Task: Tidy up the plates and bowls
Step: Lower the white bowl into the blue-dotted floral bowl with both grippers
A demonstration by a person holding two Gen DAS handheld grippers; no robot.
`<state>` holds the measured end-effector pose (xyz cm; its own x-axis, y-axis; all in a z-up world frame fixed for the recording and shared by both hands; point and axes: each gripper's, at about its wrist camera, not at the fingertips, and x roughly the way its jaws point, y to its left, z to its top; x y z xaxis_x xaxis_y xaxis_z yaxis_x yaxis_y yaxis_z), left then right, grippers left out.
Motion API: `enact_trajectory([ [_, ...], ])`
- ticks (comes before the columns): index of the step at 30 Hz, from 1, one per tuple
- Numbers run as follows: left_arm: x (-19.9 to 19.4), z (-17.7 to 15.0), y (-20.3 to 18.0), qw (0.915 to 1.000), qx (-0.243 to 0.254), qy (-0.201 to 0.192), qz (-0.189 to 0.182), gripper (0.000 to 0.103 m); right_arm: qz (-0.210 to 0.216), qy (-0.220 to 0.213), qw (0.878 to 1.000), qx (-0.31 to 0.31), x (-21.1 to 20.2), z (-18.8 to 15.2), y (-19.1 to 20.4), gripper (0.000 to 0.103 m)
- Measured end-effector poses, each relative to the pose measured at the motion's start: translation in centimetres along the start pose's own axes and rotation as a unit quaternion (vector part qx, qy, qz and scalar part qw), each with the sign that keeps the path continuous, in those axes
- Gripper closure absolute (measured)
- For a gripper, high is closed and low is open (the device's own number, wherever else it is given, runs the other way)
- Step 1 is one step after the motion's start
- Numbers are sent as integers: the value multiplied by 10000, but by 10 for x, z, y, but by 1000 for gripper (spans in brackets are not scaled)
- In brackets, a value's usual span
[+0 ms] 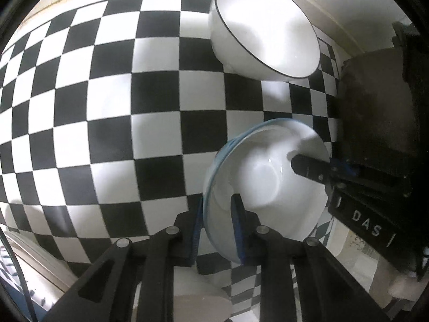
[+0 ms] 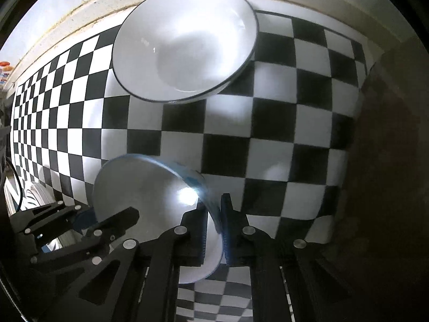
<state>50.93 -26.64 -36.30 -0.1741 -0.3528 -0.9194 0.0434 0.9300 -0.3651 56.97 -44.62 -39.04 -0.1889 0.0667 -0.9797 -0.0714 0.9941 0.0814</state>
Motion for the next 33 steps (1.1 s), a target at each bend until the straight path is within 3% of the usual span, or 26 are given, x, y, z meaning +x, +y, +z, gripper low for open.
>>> enact_trajectory([
  [13,-9,5,3,9995,192,-90,225,84,520,106,9973,500,24,-28,11,96],
  [22,-44,-10,-12,9975,470,-436,290,84,843,-143,9949,528,-11,-50,21,96],
  [33,-96,-66,-11,9928,912,-723,268,84,900,-530,9938,372,-60,-100,52,97],
])
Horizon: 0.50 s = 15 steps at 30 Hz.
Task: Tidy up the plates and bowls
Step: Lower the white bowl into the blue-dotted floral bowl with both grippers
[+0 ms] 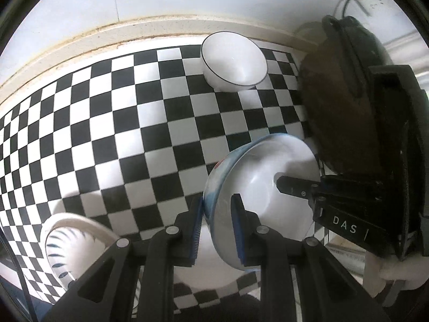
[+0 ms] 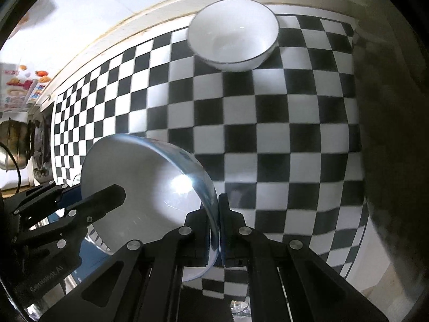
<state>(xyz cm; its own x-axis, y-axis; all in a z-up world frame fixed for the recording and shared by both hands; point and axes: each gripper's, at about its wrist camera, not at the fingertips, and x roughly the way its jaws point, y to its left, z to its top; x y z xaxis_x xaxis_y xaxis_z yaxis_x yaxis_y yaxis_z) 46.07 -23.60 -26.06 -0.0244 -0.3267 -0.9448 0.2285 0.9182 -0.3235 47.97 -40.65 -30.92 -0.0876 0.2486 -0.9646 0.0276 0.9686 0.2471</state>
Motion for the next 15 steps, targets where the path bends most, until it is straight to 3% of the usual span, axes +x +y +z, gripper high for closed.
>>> enact_trajectory([
  [7,-15,-36,9,9999,90,-60,42,84,108,-122,9999,-15,-2,-48,17,96],
  [15,-4,-65,23,9999,-6,132,57,84,126,65,9998,-106,27,-68,17,96],
])
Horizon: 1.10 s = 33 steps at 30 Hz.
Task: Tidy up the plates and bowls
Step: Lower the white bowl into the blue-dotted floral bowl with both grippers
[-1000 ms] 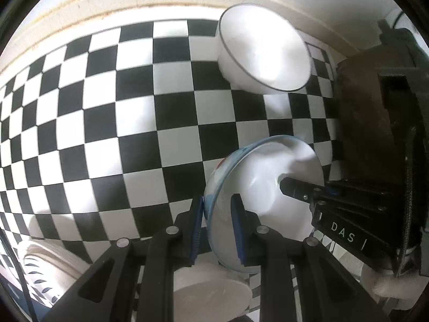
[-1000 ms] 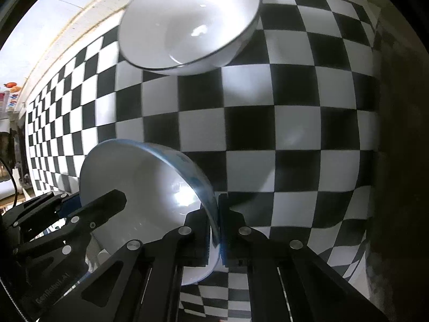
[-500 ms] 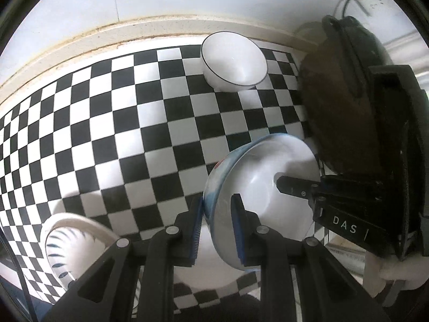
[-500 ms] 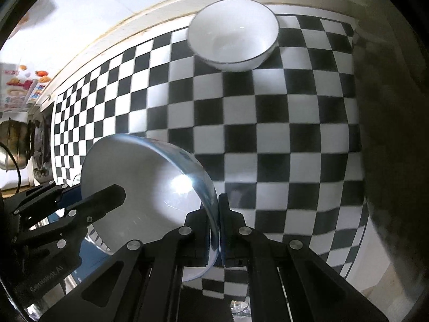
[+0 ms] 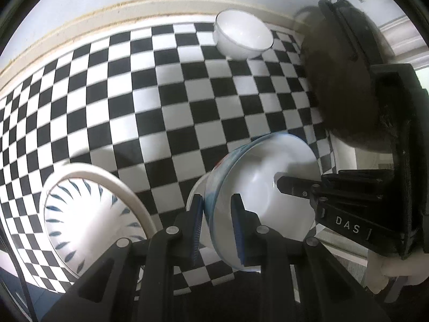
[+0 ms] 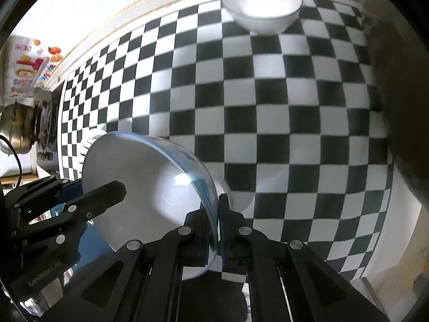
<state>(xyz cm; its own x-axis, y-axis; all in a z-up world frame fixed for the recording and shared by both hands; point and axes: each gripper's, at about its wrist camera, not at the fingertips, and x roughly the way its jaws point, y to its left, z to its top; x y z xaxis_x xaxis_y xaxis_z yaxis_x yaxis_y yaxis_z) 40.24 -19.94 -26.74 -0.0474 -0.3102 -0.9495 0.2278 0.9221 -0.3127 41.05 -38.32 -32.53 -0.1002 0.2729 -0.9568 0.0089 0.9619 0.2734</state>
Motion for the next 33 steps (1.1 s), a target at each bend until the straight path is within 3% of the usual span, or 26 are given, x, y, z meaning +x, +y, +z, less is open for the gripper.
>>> enact_trajectory([
  [15,48,-23,10,9983,-139,494,259,84,-169,323,9993,-122,60,-17,9,94],
  [33,56,-26,12,9976,-187,557,373,84,-334,408,9983,-263,58,-11,13,89],
])
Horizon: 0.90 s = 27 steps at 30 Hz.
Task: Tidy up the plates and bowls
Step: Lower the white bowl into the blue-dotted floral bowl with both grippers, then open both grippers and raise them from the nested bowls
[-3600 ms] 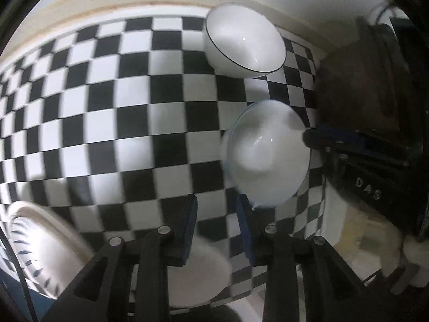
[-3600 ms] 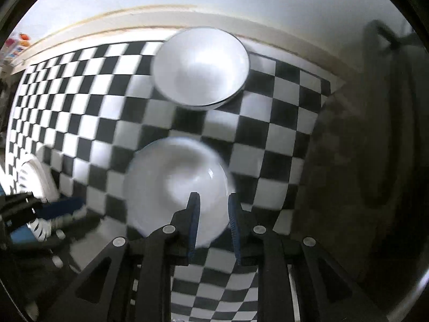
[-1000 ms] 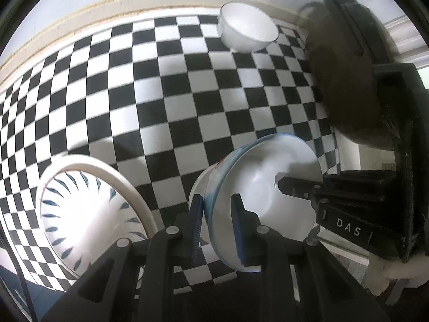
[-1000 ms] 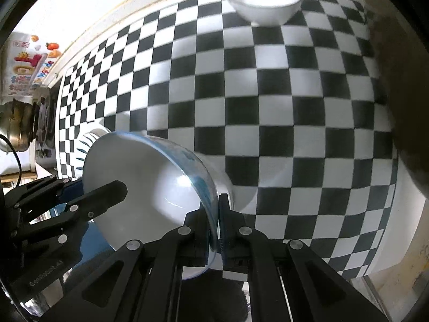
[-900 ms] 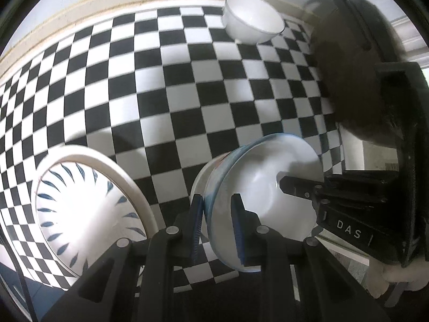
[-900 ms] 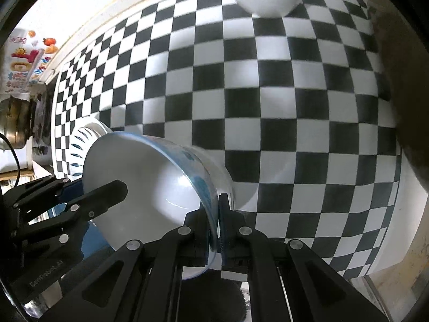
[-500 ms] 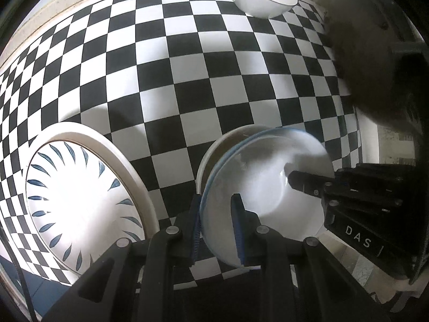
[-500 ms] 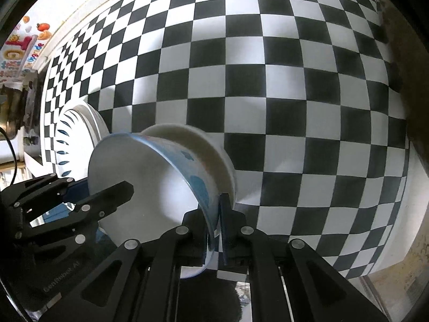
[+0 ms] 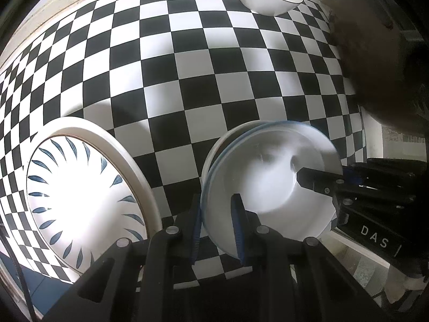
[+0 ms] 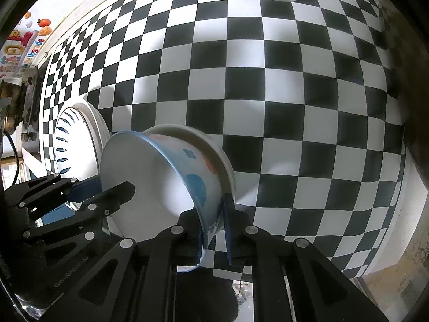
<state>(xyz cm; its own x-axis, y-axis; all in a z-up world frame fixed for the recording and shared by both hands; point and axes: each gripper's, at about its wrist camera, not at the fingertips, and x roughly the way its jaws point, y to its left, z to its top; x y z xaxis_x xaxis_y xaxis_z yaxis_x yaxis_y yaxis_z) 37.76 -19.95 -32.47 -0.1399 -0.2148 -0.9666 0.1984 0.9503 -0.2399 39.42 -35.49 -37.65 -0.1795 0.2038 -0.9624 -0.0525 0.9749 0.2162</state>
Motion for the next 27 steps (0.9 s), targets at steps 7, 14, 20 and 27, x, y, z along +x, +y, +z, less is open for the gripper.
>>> enact_trajectory([
  [7,1,-1,-4,10000,57,-1,-10,84,9,20,10000,58,0,-2,-2,89],
  [14,2,0,-3,10000,14,39,-36,84,137,59,9997,215,1,-2,-9,88],
  [20,2,-1,1,9999,-34,92,-98,84,253,90,9993,267,0,-4,-12,88],
  [27,1,-3,-4,10000,13,73,-58,84,365,60,9988,332,-8,-4,-19,88],
])
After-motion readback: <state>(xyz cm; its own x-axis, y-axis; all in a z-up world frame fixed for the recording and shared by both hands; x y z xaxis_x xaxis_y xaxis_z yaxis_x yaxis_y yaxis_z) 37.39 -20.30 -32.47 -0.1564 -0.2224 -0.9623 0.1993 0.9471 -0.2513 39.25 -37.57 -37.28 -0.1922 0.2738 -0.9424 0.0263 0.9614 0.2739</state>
